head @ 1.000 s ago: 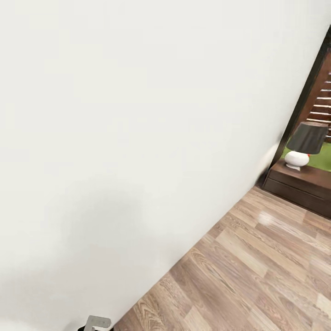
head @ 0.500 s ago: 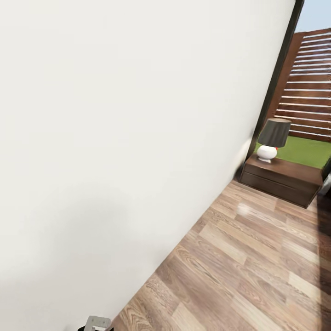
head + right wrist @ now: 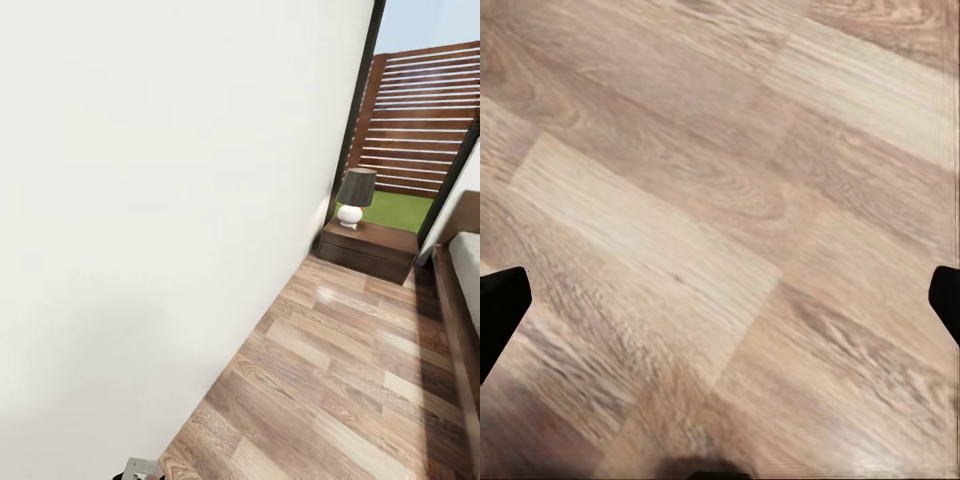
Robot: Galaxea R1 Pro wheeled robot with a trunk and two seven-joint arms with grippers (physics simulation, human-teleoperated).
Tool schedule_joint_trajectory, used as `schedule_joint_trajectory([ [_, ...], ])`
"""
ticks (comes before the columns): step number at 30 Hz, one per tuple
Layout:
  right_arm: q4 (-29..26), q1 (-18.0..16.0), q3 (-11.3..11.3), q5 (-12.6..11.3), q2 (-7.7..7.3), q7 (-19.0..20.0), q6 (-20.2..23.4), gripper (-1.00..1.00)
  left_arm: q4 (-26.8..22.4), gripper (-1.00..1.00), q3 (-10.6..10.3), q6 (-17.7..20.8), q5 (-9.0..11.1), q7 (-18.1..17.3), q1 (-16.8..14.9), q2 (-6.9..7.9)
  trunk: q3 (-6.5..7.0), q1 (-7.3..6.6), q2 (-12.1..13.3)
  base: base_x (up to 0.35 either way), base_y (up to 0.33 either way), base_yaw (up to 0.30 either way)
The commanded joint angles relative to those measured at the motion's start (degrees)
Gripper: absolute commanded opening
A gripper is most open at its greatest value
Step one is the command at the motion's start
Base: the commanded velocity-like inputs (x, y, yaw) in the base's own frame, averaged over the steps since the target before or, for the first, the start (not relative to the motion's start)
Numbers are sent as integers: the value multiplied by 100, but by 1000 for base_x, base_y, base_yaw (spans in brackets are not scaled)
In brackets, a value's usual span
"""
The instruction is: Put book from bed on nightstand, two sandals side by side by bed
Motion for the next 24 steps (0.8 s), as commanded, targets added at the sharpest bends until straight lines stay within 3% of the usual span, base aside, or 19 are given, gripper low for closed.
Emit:
schedule_joint_trajectory([
  [1, 9, -6, -26, -17, 0, 39, -6, 100, 1, 100, 49, -15, -40, -22, -1, 2, -5, -1, -2, 0, 0, -284],
  [24, 9, -6, -23, -17, 0, 39, -6, 100, 1, 100, 49, -15, -40, -22, 0, 2, -5, -1, -2, 0, 0, -284],
])
